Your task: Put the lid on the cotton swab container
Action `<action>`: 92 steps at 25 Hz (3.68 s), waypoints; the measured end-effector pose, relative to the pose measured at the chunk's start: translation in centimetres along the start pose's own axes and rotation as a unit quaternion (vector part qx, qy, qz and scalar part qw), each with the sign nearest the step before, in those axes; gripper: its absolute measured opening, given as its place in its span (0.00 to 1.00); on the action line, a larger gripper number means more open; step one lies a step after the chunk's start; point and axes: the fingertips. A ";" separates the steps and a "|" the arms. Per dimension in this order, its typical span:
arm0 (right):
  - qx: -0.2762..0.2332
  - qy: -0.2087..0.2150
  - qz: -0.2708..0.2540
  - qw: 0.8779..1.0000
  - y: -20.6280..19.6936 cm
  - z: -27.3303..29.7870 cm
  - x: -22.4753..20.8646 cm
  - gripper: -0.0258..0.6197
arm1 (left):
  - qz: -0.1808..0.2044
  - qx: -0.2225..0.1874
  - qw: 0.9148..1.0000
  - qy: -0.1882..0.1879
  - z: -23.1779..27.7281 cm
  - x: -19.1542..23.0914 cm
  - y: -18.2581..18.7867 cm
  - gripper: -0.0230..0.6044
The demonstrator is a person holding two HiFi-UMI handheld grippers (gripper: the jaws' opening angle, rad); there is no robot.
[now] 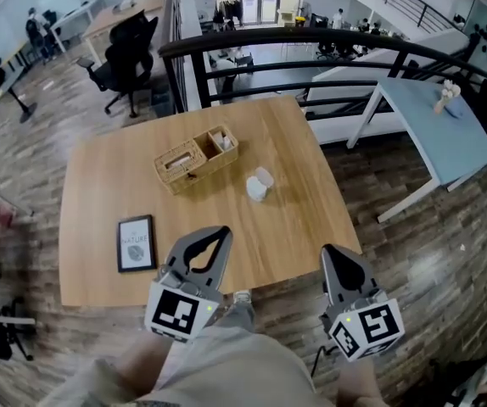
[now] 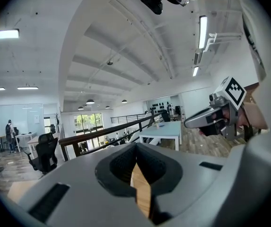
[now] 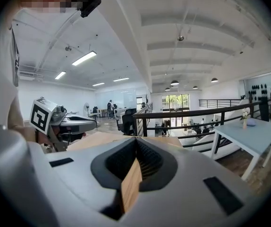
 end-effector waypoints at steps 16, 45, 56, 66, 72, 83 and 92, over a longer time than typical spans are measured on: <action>0.032 0.029 0.021 0.999 5.2 13.9 -4.2 0.08 | -0.029 0.016 0.999 0.005 8.0 11.0 -0.7 0.07; 0.104 0.181 -0.032 0.977 3.0 24.8 -15.0 0.08 | -0.098 0.119 0.975 0.162 17.2 10.0 -2.9 0.07; 0.177 0.209 -0.030 0.961 -2.8 35.3 -15.3 0.08 | -0.127 0.167 0.962 0.175 20.0 10.5 -7.6 0.07; 0.265 0.197 -0.075 0.941 -10.8 41.7 -14.6 0.08 | -0.158 0.218 0.953 0.142 22.9 10.7 -14.1 0.07; 0.291 0.214 -0.079 0.929 -14.0 42.4 -13.5 0.08 | -0.173 0.239 0.946 0.130 24.3 10.4 -17.7 0.07; 0.271 0.257 -0.123 0.919 -13.3 41.5 -7.6 0.08 | -0.184 0.234 0.948 0.114 23.2 9.4 -18.5 0.07; 0.270 0.231 -0.166 0.920 -14.3 41.8 -5.9 0.08 | -0.189 0.233 0.948 0.103 20.5 8.9 -19.2 0.07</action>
Point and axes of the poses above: the fingertips, and each gripper's own axes: z forward along the fingers, x to its left, y out of its top, and after that the axes turned 11 degrees about x, right-handed
